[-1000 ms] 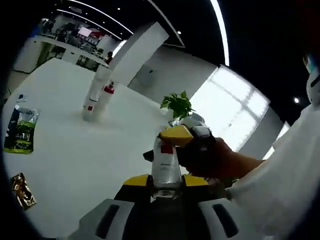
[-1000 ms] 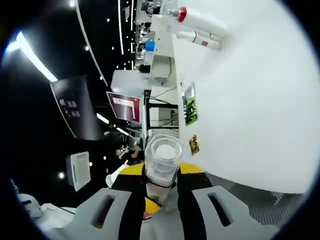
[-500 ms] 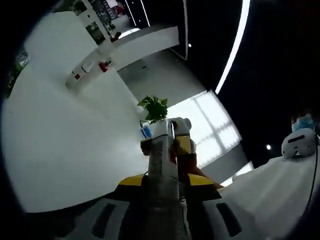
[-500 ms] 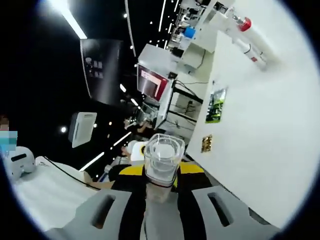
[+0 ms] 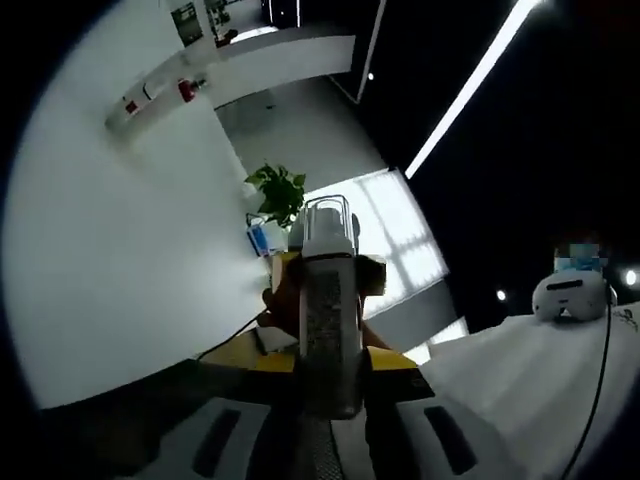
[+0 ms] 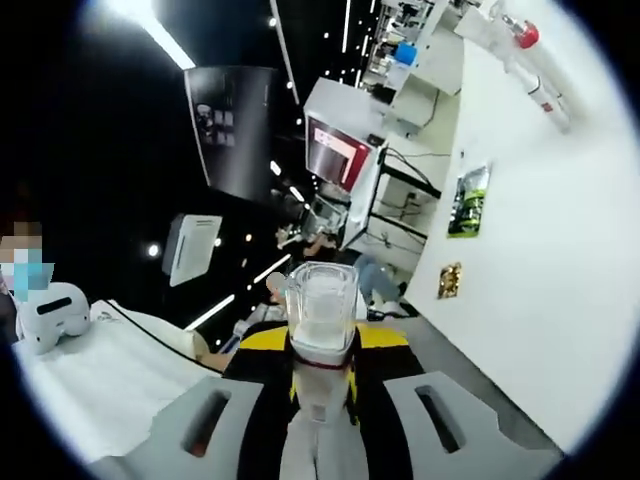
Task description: Arrange the skincare products in the storage area until every visible bottle or jar stands upright without overlapping.
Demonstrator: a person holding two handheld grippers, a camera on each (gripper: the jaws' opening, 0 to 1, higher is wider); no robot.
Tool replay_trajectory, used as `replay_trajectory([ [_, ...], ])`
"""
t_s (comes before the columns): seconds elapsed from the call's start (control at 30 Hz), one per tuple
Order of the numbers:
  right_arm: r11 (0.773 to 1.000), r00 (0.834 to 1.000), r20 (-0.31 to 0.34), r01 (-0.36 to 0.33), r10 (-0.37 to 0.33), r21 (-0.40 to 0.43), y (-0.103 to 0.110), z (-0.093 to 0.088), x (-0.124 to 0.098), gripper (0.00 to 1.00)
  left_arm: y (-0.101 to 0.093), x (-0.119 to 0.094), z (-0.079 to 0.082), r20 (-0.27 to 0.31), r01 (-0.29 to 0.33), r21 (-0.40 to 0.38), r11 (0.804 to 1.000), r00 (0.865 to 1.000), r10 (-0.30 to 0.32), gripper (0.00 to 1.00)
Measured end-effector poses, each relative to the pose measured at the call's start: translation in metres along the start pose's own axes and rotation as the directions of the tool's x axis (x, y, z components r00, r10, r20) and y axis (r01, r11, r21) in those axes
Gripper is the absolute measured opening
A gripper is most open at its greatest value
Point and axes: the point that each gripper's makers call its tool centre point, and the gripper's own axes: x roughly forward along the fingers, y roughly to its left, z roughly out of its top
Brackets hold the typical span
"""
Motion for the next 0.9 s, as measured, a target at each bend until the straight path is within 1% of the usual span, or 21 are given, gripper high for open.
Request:
replay_trajectory([
  [0.03, 1.0, 1.0, 0.006, 0.01, -0.01, -0.002, 0.0, 0.001, 0.001, 0.21, 0.002, 0.0, 0.0, -0.001, -0.025, 0.026, 0.999, 1.0, 0.025, 0.23],
  [0.07, 0.999, 0.999, 0.018, 0.047, -0.047, -0.011, -0.004, 0.003, 0.002, 0.2, 0.004, 0.0, 0.001, 0.006, -0.044, 0.035, 0.998, 0.999, 0.044, 0.22],
  [0.2, 0.985, 0.989, 0.064, 0.139, -0.132, -0.105, -0.008, 0.007, 0.005, 0.21, 0.006, -0.001, 0.005, 0.034, -0.093, 0.058, 0.994, 0.995, 0.091, 0.22],
  [0.23, 0.978, 0.985, 0.072, 0.164, -0.156, -0.129, -0.009, 0.008, 0.007, 0.23, 0.007, -0.001, 0.007, 0.045, -0.103, 0.06, 0.993, 0.994, 0.1, 0.22],
  [0.3, 0.974, 0.982, 0.078, 0.183, -0.173, -0.131, -0.009, 0.009, 0.009, 0.27, 0.008, -0.001, 0.01, 0.064, -0.125, 0.068, 0.99, 0.991, 0.12, 0.22],
  [0.33, 0.969, 0.979, 0.084, 0.195, -0.184, -0.152, -0.008, 0.009, 0.011, 0.3, 0.009, -0.001, 0.013, 0.075, -0.133, 0.058, 0.989, 0.989, 0.129, 0.22],
  [0.37, 0.958, 0.972, 0.096, 0.23, -0.217, -0.17, -0.011, 0.011, 0.011, 0.32, 0.01, -0.002, 0.016, 0.096, -0.147, 0.06, 0.987, 0.985, 0.141, 0.22],
  [0.4, 0.951, 0.968, 0.099, 0.246, -0.231, -0.186, -0.011, 0.011, 0.011, 0.32, 0.009, -0.001, 0.017, 0.102, -0.144, 0.057, 0.988, 0.985, 0.137, 0.22],
  [0.47, 0.934, 0.952, 0.099, 0.303, -0.289, -0.189, -0.015, 0.011, 0.01, 0.33, 0.008, -0.001, 0.02, 0.122, -0.14, 0.044, 0.989, 0.984, 0.133, 0.22],
  [0.5, 0.922, 0.941, 0.113, 0.335, -0.319, -0.193, -0.018, 0.013, 0.008, 0.34, 0.008, -0.001, 0.022, 0.135, -0.152, 0.052, 0.987, 0.98, 0.144, 0.22],
  [0.53, 0.916, 0.935, 0.118, 0.352, -0.334, -0.193, -0.019, 0.013, 0.006, 0.34, 0.009, -0.002, 0.023, 0.138, -0.161, 0.056, 0.985, 0.979, 0.152, 0.22],
  [0.57, 0.898, 0.92, 0.124, 0.389, -0.371, -0.207, -0.022, 0.013, 0.002, 0.34, 0.012, -0.004, 0.024, 0.152, -0.192, 0.067, 0.979, 0.972, 0.18, 0.22],
  [0.6, 0.886, 0.91, 0.137, 0.413, -0.391, -0.21, -0.024, 0.014, -0.001, 0.34, 0.013, -0.004, 0.025, 0.156, -0.203, 0.068, 0.977, 0.969, 0.19, 0.22],
  [0.63, 0.885, 0.91, 0.139, 0.414, -0.391, -0.215, -0.023, 0.013, -0.003, 0.33, 0.017, -0.006, 0.027, 0.175, -0.241, 0.086, 0.967, 0.959, 0.224, 0.22],
  [0.7, 0.883, 0.902, 0.151, 0.429, -0.405, -0.191, -0.024, 0.012, -0.006, 0.32, 0.022, -0.009, 0.028, 0.183, -0.296, 0.114, 0.948, 0.944, 0.273, 0.22],
  [0.73, 0.885, 0.903, 0.152, 0.425, -0.402, -0.19, -0.022, 0.01, -0.007, 0.31, 0.025, -0.01, 0.027, 0.179, -0.315, 0.129, 0.94, 0.94, 0.291, 0.22],
  [0.77, 0.884, 0.9, 0.152, 0.432, -0.409, -0.18, -0.022, 0.009, -0.008, 0.3, 0.026, -0.01, 0.027, 0.186, -0.335, 0.142, 0.931, 0.933, 0.308, 0.22],
  [0.8, 0.878, 0.894, 0.146, 0.445, -0.423, -0.179, -0.023, 0.005, -0.008, 0.29, 0.03, -0.011, 0.026, 0.187, -0.367, 0.165, 0.915, 0.923, 0.337, 0.22],
  [0.83, 0.871, 0.889, 0.146, 0.456, -0.434, -0.181, -0.024, 0.004, -0.009, 0.27, 0.031, -0.012, 0.025, 0.188, -0.379, 0.171, 0.909, 0.918, 0.348, 0.22],
  [0.87, 0.863, 0.881, 0.148, 0.471, -0.45, -0.181, -0.025, 0.003, -0.01, 0.26, 0.033, -0.012, 0.024, 0.186, -0.401, 0.185, 0.897, 0.911, 0.369, 0.22],
  [0.9, 0.862, 0.88, 0.151, 0.473, -0.451, -0.183, -0.025, 0.002, -0.01, 0.25, 0.035, -0.013, 0.024, 0.192, -0.421, 0.197, 0.885, 0.902, 0.387, 0.22],
])
